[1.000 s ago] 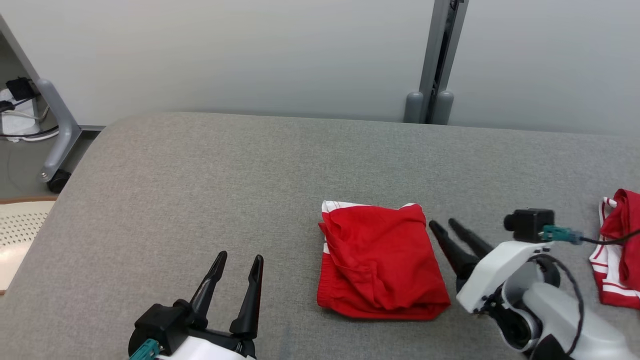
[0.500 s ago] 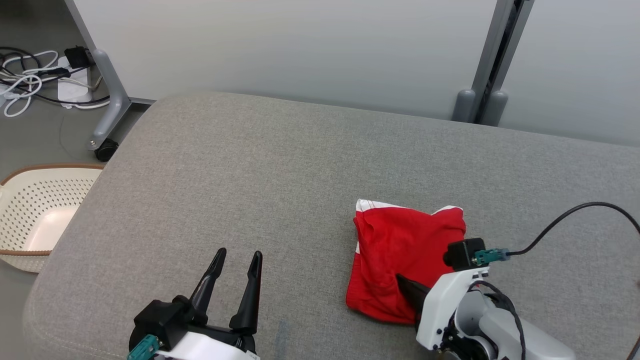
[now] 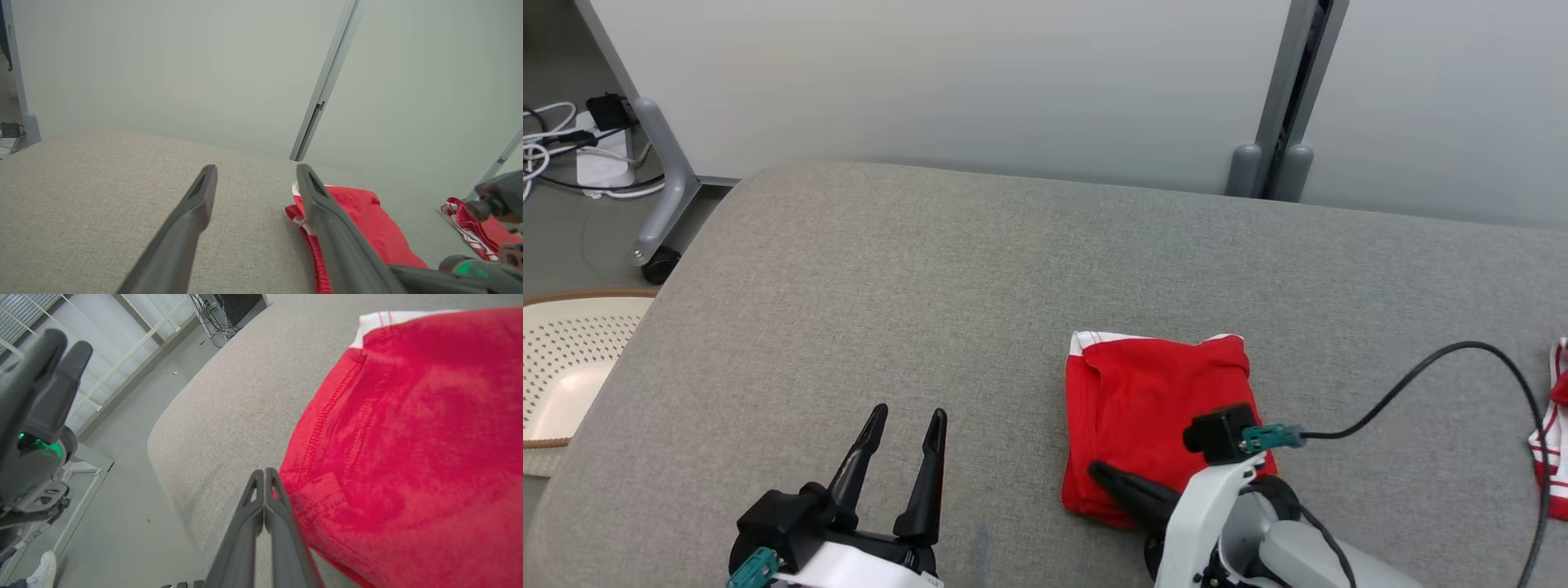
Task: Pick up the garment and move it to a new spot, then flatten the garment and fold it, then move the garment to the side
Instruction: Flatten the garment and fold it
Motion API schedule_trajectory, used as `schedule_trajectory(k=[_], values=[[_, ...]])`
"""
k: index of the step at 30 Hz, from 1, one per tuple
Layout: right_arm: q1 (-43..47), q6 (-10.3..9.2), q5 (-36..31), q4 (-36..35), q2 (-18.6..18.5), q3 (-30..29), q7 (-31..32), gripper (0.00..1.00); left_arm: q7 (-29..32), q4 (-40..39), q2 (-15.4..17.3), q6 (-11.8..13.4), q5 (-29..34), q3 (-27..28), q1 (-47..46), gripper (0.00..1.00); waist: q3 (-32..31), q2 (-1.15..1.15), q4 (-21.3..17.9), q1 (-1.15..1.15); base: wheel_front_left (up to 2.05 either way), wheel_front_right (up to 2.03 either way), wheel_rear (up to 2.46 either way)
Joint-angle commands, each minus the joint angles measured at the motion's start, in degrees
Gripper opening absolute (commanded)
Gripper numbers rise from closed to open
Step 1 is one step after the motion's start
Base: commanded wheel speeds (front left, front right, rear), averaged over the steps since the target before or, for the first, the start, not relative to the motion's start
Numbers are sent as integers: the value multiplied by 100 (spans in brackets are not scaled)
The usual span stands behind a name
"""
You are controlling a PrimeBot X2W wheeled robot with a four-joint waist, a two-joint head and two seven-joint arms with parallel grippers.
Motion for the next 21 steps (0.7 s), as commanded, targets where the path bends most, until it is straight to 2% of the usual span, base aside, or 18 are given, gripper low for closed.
schedule_trajectory(k=[1, 2, 4, 5, 6, 13, 14, 18, 21], values=[[75, 1, -64, -134, -173, -91, -128, 0, 2, -18, 23, -6, 41, 42, 34, 100, -56, 0, -85, 0, 0, 0, 0], [91, 1, -106, -220, -271, -164, -194, 19, 3, -21, 22, -5, 49, 54, 44, 100, -76, 0, -117, 0, 0, 0, 0], [107, 1, -243, -320, -477, -342, -320, 46, 3, -34, 22, -4, 70, 70, 64, 100, -115, 0, -175, 0, 0, 0, 0], [122, 1, -311, -364, -566, -453, -392, 93, 3, -37, 22, -3, 73, 73, 73, 100, -133, 0, -203, 0, 0, 0, 0], [140, 1, -386, -402, -646, -591, -473, 100, 3, -41, 21, -3, 77, 81, 78, 100, -149, 0, -231, 0, 0, 0, 0], [338, 1, -923, -711, -1070, -1595, -936, 100, 3, -88, 63, 4, 91, 149, 145, 100, -208, 0, -393, 0, 0, 0, 0], [472, 1, -1146, -834, -1167, -1973, -1010, 100, 3, -109, 92, 13, 95, 182, 156, 100, -218, 0, -450, 0, 0, 0, 0], [870, 1, -1626, -1130, -1283, -2867, -1122, 100, 3, -159, 145, 39, 92, 271, 159, 100, -237, 0, -566, 0, 0, 0, 0], [1331, 1, -2133, -1396, -1191, -3588, -1213, 100, 3, -229, 201, 71, 111, 337, 161, 100, -232, 0, -648, 0, 0, 0, 0]])
